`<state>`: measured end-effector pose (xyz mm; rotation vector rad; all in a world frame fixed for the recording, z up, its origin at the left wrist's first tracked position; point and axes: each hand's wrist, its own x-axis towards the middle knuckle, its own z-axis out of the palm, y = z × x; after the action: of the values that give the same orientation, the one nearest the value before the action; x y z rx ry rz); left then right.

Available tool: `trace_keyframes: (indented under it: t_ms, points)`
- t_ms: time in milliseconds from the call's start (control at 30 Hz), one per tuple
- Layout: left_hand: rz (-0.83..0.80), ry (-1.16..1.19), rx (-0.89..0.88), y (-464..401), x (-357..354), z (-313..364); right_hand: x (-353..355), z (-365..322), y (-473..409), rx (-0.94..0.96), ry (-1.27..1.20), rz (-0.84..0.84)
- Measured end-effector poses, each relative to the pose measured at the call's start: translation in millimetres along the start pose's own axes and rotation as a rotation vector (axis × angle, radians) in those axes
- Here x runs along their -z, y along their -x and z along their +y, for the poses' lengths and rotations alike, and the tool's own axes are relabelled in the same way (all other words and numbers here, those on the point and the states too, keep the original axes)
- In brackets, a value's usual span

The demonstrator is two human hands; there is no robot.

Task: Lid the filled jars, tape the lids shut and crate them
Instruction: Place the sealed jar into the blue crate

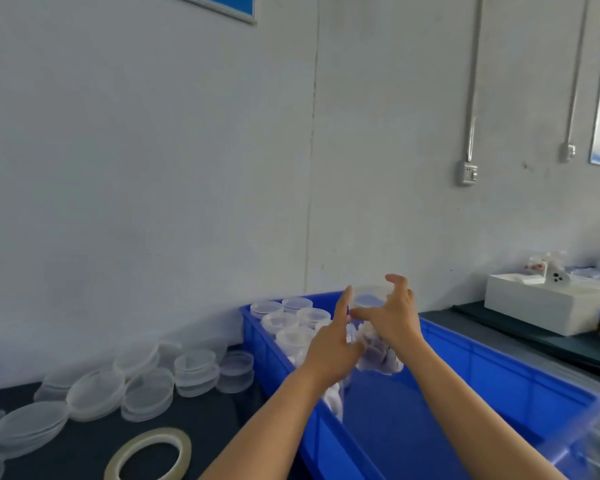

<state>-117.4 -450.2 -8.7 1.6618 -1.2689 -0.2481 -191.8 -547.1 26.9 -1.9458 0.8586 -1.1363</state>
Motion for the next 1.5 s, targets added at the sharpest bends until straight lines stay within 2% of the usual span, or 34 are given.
trace_keyframes:
  t_ms: [100, 233, 467, 600, 767, 933, 1033, 1167, 1367, 1500]
  points:
    - [-0.014, -0.209, 0.004, -6.3, -15.7, -10.9, -4.3, 22.4, -4.8, -0.095, -0.039, -0.057]
    - [-0.035, -0.554, 0.035, -13.1, -25.4, -28.4, -10.8, 48.7, -6.0, -0.304, -0.133, -0.227]
    - [-0.154, -0.778, 0.102, -12.9, -26.0, -43.9, -30.7, 66.1, -3.5, -0.418, -0.068, -0.339]
    - [-0.208, -0.894, 0.129, -11.6, -28.2, -41.7, -35.1, 73.0, -2.8, -0.378, 0.036, -0.389]
    - [-0.133, -0.820, 0.119, -4.9, -21.9, -34.3, -40.3, 66.7, 7.8, -0.365, 0.150, -0.381]
    - [-0.058, -0.689, 0.096, 14.4, 11.1, -31.6, -45.5, 33.4, 15.8, -0.339, 0.375, -0.261]
    - [-0.029, -0.603, 0.111, 26.5, 37.8, -27.6, -50.5, 3.6, 24.6, -0.302, 0.396, -0.228]
    - [0.043, -0.598, 0.150, 46.6, 68.7, -23.1, -67.8, -40.1, 47.4, -0.233, 0.258, -0.276]
    - [0.298, -0.451, 0.279, 104.5, 123.8, -35.8, -119.5, -82.6, 107.9, -0.042, -0.046, -0.280]
    - [0.380, -0.474, 0.412, 170.0, 156.1, -66.7, -169.3, -87.0, 158.8, -0.012, -0.171, -0.413]
